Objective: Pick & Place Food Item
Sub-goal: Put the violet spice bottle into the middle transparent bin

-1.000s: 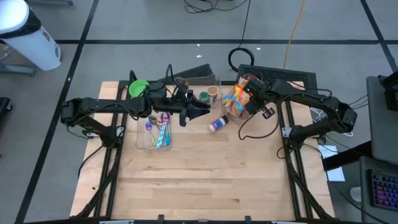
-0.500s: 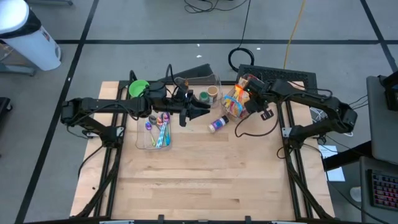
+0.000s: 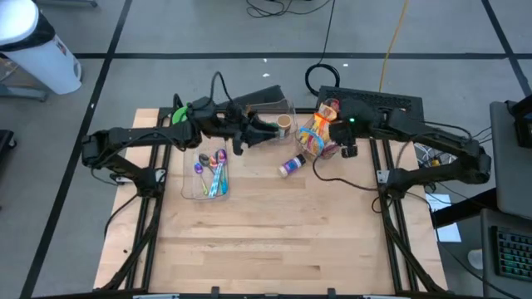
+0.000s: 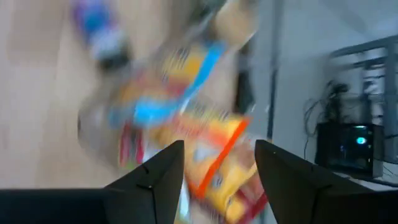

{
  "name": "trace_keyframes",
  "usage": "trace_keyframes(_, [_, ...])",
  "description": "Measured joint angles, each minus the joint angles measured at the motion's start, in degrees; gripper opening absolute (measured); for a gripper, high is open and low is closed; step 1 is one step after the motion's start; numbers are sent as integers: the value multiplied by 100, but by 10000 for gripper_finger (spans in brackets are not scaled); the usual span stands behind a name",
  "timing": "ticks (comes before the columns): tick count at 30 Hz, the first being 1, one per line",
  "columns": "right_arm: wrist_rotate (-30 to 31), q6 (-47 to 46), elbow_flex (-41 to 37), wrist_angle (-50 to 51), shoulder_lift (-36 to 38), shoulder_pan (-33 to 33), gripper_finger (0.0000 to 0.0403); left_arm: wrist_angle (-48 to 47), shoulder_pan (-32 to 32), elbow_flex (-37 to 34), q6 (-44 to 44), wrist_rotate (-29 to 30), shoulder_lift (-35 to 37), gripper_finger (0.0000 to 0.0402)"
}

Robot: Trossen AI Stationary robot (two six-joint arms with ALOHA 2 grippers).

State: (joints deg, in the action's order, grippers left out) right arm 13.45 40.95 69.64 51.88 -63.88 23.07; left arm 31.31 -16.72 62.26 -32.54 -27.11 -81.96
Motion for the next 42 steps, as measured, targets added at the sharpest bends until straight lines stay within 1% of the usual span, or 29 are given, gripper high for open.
trace_keyframes(3, [-17,-1135,233,-599,226,-287,191,328,-264,0,-170,-324,1,152])
trace_keyframes(5, [-19,-1978,274,-1254,385,-455,191,536,-412,0,-263,-419,1,152])
trace_keyframes(7, [-25,-2730,274,-1971,499,-599,191,721,-523,0,-262,-418,1,152])
trace_keyframes(9, [-163,-3247,274,-2662,545,-721,192,874,-593,0,-267,-330,1,152])
trace_keyframes(14, [-637,-4288,124,-4181,441,-944,188,1080,-625,0,-253,-17,1,152])
trace_keyframes(17, [-749,-4758,-157,-5013,289,-1047,186,1079,-598,0,-240,-23,1,152])
trace_keyframes(22, [-774,-5366,-742,-6229,33,-1189,184,1006,-451,0,-199,-177,1,152])
trace_keyframes(24, [-779,-5647,-1007,-6843,-86,-1220,182,914,-356,0,-44,-8,1,152])
trace_keyframes(26, [-777,-6167,-1287,-7606,-226,-1245,180,861,-256,0,5,183,-6,152])
trace_keyframes(27, [-777,-6473,-1426,-8069,-296,-1257,180,846,-219,0,4,183,-8,152])
trace_keyframes(28, [-777,-6746,-1565,-8479,-347,-1270,180,828,-191,0,2,113,-8,152])
trace_keyframes(30, [-825,-7027,-1778,-9326,-463,-1292,182,777,-166,0,125,-264,-2,152])
trace_keyframes(32, [-1087,-7040,-1919,-10029,-550,-1349,183,626,-155,0,283,-665,61,152])
trace_keyframes(33, [-1211,-7026,-1929,-10284,-582,-1395,183,495,-145,0,335,-756,130,152])
trace_keyframes(34, [-1263,-7007,-1927,-10465,-600,-1457,182,261,-143,0,402,-831,250,152])
trace_keyframes(36, [-1357,-6802,-1843,-10523,-602,-1603,180,-304,-138,0,712,-778,519,152])
trace_keyframes(38, [-1342,-6395,-1694,-10269,-599,-1783,176,-1175,-112,4,1163,-453,861,152])
trace_keyframes(40, [-1221,-5940,-1437,-9555,-600,-1995,172,-2098,-90,4,1698,57,1194,152])
trace_keyframes(42, [-1060,-5496,-1079,-8354,-602,-2175,169,-2905,-46,4,2201,523,1531,152])
